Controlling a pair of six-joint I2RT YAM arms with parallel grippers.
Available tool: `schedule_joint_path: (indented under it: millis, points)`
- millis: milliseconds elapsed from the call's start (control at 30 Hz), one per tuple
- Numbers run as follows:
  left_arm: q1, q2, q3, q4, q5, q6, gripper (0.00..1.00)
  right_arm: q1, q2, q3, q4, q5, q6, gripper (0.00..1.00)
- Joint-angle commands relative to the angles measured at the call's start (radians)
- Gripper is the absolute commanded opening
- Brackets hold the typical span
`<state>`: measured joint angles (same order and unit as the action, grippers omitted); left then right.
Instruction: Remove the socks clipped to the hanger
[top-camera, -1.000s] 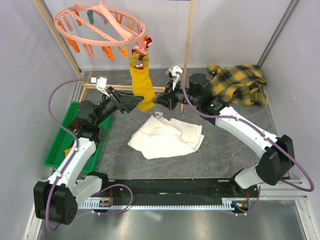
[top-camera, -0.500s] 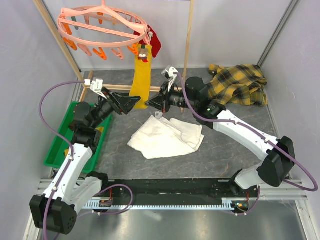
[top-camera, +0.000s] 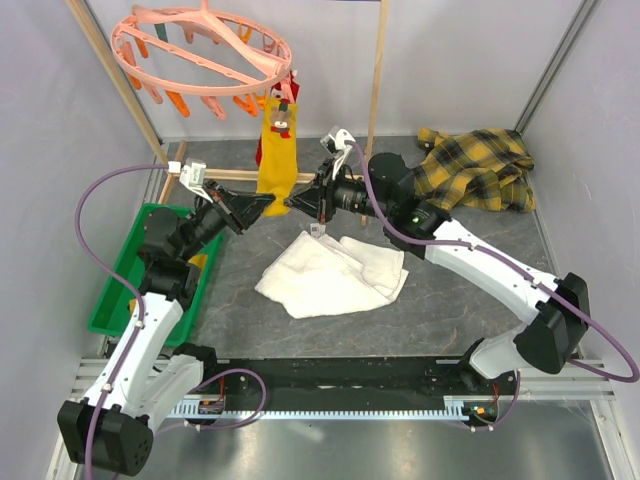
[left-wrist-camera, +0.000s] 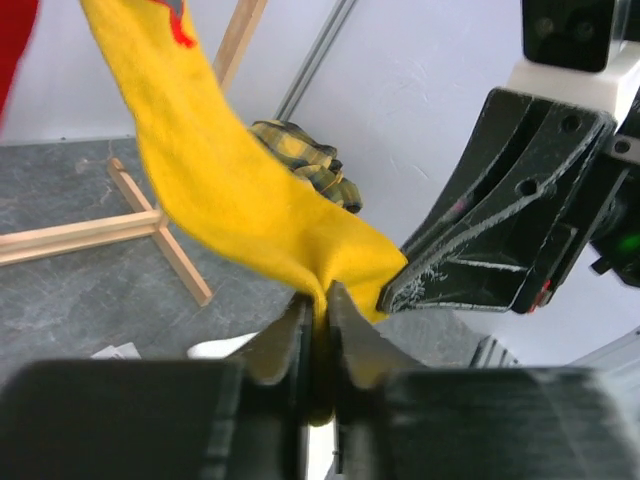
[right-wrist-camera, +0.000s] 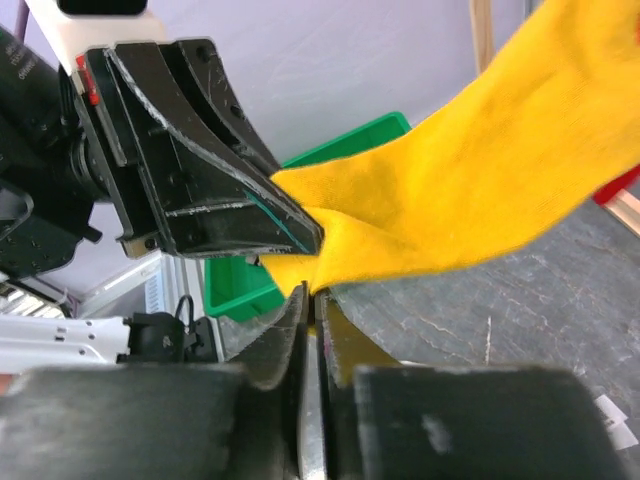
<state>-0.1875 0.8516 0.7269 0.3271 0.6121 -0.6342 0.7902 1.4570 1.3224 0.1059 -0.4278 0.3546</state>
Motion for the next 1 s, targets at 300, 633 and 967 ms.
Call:
schedule_joint_path:
  millis: [300,633,967]
  points:
    - [0.003,-0.014,0.068,-0.051,0.017,0.011,0.02,-0.131,0.083,0.375,-0.187,0.117,-0.158,0.68]
    - [0.005,-0.009,0.111,-0.069,0.110,-0.087,0.02,-0.200,0.338,0.780,-0.256,-0.092,-0.253,0.93]
    - [0.034,-0.009,0.203,-0.275,0.066,0.008,0.02,-0.243,0.457,0.830,-0.112,-0.183,-0.080,0.98]
